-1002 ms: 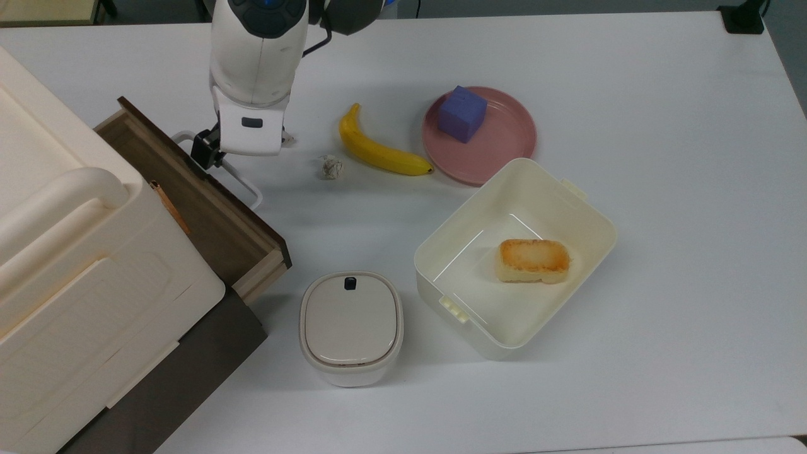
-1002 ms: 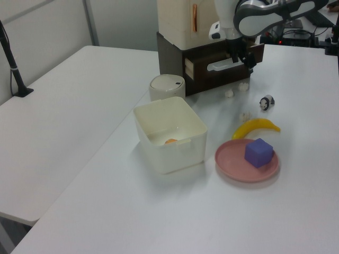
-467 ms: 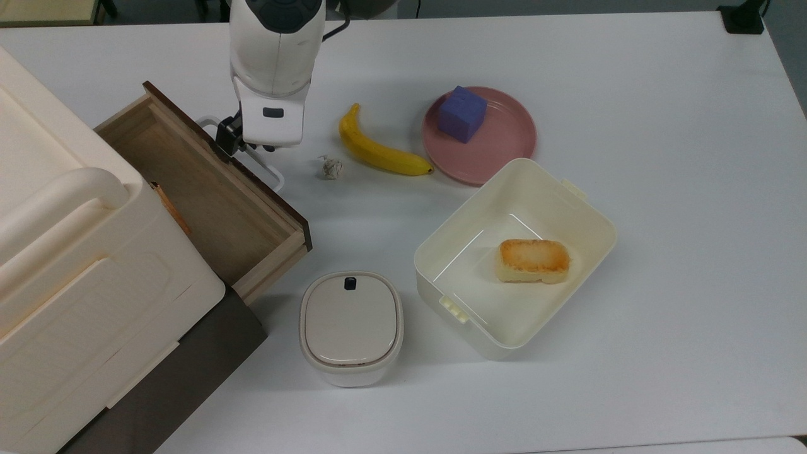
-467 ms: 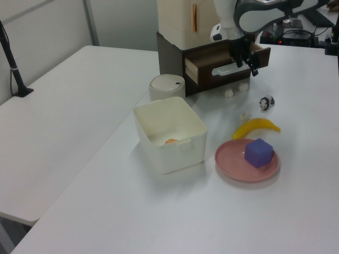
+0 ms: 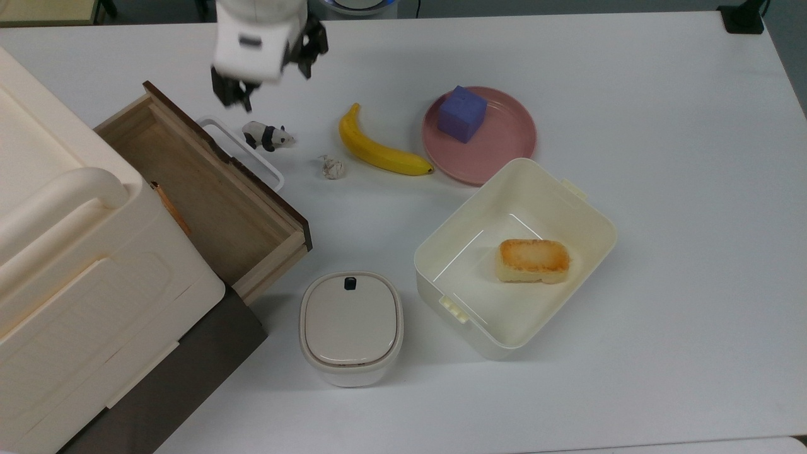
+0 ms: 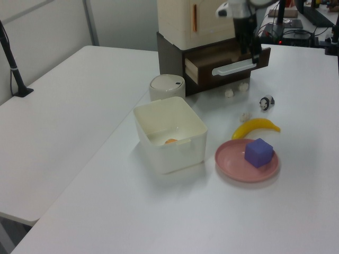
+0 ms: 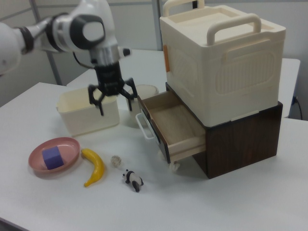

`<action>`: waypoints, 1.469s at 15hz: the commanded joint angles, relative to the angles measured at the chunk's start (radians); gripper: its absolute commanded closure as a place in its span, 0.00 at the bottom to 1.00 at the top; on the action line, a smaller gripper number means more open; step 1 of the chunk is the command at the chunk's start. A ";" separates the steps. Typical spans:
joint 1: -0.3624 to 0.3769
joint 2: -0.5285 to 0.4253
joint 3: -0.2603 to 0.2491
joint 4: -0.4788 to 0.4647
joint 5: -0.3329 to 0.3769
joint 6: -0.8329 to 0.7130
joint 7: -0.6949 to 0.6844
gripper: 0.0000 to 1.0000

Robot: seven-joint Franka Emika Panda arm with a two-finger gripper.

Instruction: Slide open the drawer

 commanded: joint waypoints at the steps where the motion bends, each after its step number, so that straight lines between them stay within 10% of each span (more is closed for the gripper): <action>1: 0.003 -0.120 -0.029 -0.029 0.092 -0.027 0.234 0.00; 13: 0.252 -0.247 -0.243 -0.069 0.175 -0.008 0.923 0.00; 22: 0.237 -0.243 -0.241 -0.076 0.166 0.039 0.786 0.00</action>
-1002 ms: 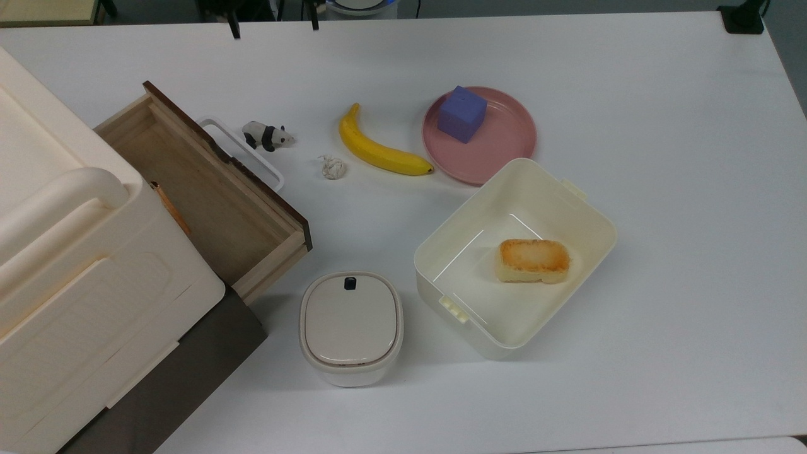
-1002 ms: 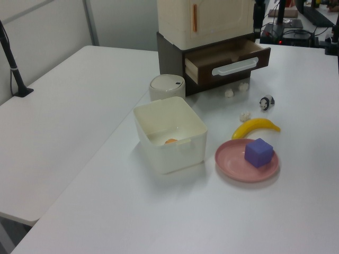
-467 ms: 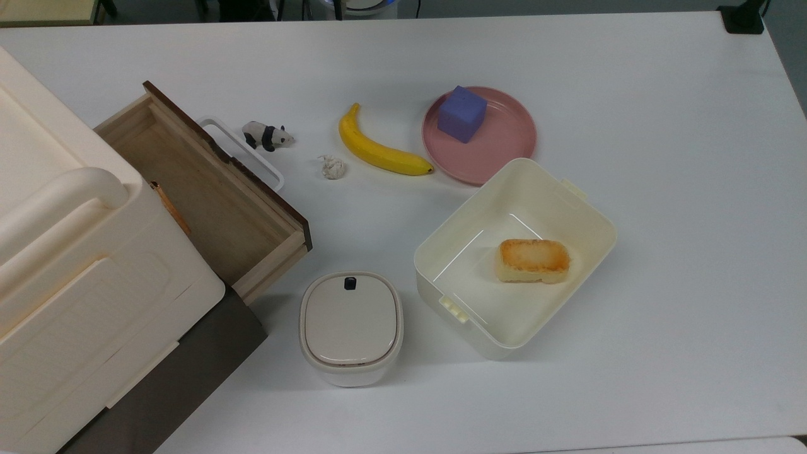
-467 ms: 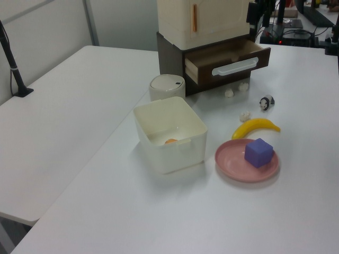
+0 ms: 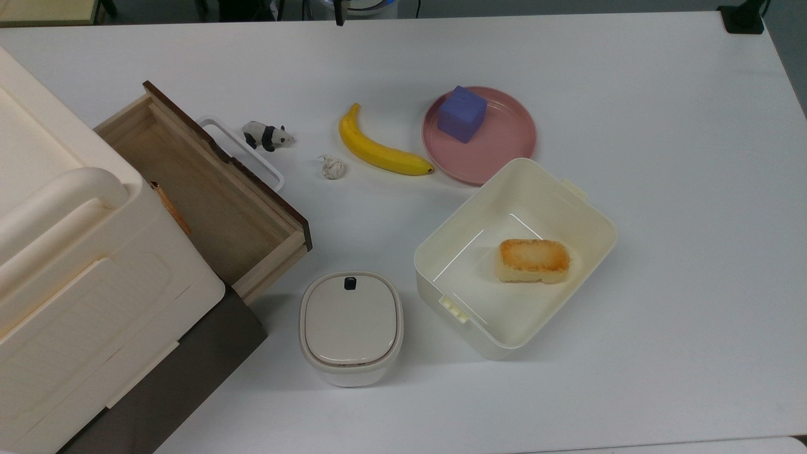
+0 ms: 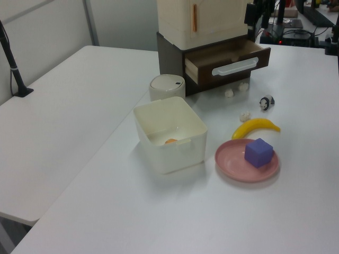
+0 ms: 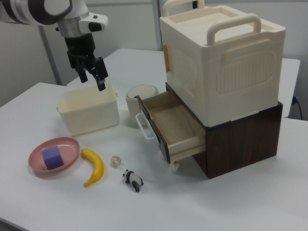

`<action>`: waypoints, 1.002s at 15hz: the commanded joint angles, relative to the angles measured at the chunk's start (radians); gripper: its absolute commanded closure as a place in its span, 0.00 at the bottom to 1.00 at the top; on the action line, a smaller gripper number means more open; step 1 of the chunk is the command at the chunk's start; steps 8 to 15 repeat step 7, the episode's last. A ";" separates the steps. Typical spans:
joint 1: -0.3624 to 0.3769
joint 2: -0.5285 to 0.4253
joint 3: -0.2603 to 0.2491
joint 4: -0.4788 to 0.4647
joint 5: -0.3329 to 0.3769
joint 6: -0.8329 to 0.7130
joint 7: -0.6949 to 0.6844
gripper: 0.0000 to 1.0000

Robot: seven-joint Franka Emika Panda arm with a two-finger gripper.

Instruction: Slide open the drawer

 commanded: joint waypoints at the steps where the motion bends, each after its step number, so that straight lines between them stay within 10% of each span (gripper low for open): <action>1: 0.012 -0.023 -0.019 -0.029 0.004 0.024 -0.081 0.00; 15: 0.011 -0.019 -0.019 -0.029 0.008 0.027 -0.082 0.00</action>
